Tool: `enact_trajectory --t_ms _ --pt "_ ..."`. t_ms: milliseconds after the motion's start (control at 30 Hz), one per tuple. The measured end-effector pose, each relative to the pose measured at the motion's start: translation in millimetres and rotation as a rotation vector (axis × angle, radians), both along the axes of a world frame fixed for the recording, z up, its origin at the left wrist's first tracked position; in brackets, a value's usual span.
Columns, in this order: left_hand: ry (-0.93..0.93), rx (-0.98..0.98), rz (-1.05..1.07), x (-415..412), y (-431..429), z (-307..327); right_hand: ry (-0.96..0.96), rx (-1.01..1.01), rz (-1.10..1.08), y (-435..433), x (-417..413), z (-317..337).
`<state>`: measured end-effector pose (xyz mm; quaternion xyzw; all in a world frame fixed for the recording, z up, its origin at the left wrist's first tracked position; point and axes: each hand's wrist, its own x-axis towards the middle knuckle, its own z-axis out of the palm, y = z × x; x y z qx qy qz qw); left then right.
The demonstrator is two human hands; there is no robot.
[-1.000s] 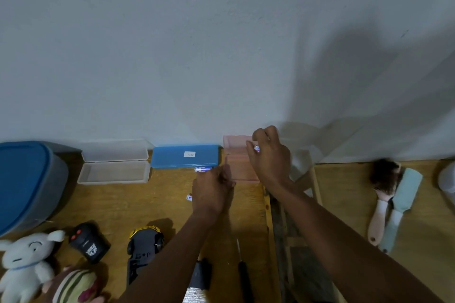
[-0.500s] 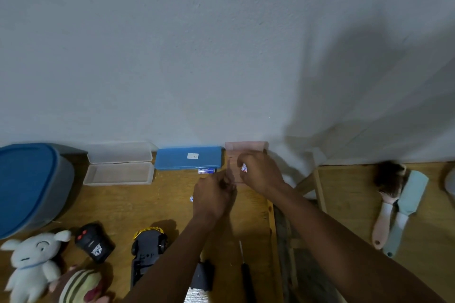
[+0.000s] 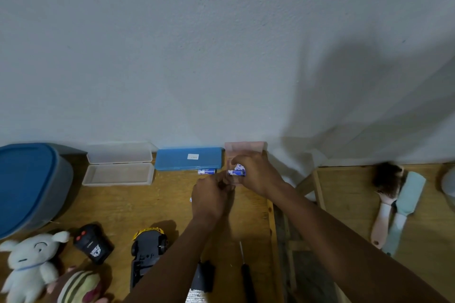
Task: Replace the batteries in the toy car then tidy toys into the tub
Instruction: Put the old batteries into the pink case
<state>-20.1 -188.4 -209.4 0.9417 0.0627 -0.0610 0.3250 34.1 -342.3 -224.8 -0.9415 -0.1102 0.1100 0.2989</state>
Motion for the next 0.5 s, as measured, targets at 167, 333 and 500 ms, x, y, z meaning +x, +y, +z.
enact_trajectory --t_ms 167,333,500 --pt "-0.013 0.047 -0.003 -1.9 -0.6 5.6 0.014 0.017 -0.009 -2.0 -1.3 0.0" --pt "-0.022 0.049 -0.012 -1.8 -0.7 8.3 -0.025 0.047 -0.039 -6.0 -6.7 -1.3" --pt "0.005 0.049 0.011 -1.5 -1.6 9.0 -0.263 0.112 -0.154 -10.6 -25.1 8.1"
